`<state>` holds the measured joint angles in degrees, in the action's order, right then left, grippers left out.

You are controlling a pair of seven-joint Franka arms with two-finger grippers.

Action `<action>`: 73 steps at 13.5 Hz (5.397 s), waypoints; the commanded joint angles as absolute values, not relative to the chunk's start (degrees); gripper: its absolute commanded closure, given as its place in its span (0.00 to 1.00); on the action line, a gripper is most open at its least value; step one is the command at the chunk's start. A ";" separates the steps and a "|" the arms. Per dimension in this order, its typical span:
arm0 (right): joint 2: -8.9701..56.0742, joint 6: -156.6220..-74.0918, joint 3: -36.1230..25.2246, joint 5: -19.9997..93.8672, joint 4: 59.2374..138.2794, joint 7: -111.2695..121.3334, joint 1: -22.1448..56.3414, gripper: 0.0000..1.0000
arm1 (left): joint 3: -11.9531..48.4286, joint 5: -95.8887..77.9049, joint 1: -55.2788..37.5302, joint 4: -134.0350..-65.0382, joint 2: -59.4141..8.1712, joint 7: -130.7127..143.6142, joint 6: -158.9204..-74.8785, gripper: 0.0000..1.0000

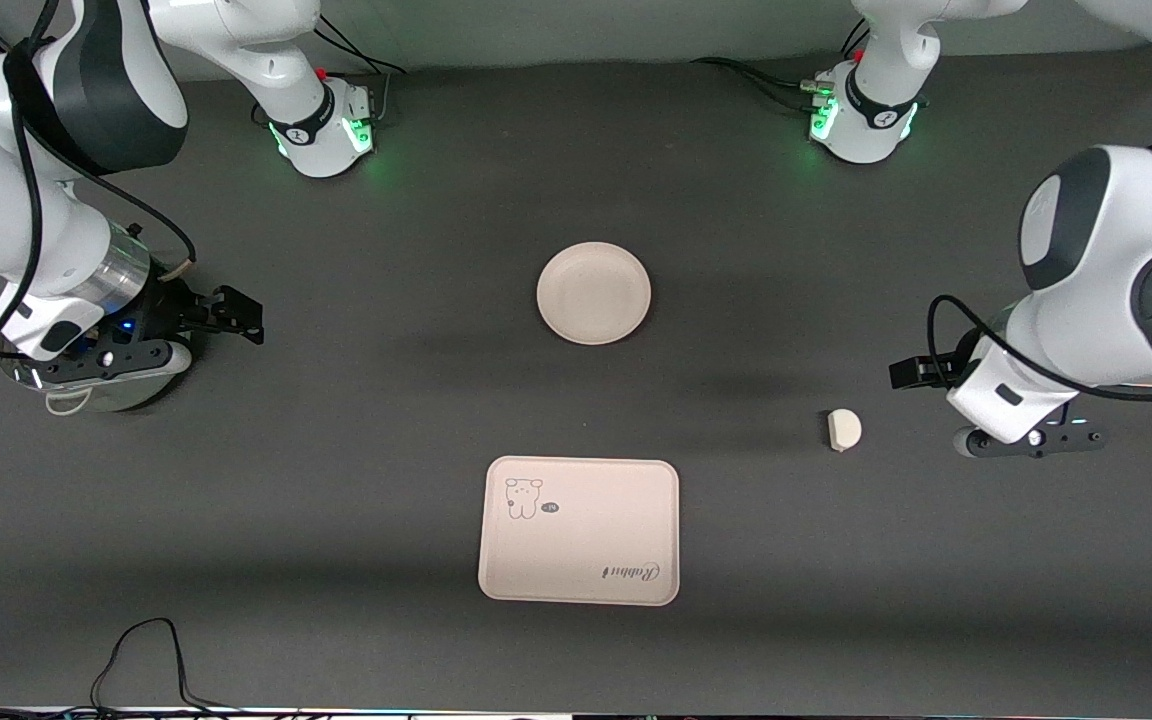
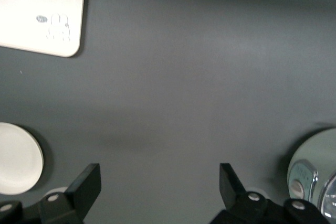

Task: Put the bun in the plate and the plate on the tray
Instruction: 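Move the left gripper down over the white bun, then close the left gripper on the white bun and lift it, then carry the bun with the left gripper over the white plate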

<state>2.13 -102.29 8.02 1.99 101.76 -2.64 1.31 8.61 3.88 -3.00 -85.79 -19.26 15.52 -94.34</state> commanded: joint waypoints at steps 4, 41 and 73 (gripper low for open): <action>-1.49 -99.76 10.46 1.49 100.81 -2.11 -0.97 0.00 | 8.09 4.57 -2.55 -102.20 -21.60 16.08 -115.89 0.00; -1.49 -99.76 9.32 2.29 100.81 -2.90 -0.35 0.00 | 9.83 4.22 -3.16 -103.38 -21.11 19.51 -120.97 0.76; -1.06 -101.07 9.32 4.04 101.51 -2.90 -0.35 0.00 | 30.15 6.14 -24.00 -106.93 -25.14 62.14 -130.31 0.71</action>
<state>-1.00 -100.31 9.47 3.02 101.25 -2.66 -0.53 30.63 4.32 -23.76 -100.73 -26.36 60.59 -124.30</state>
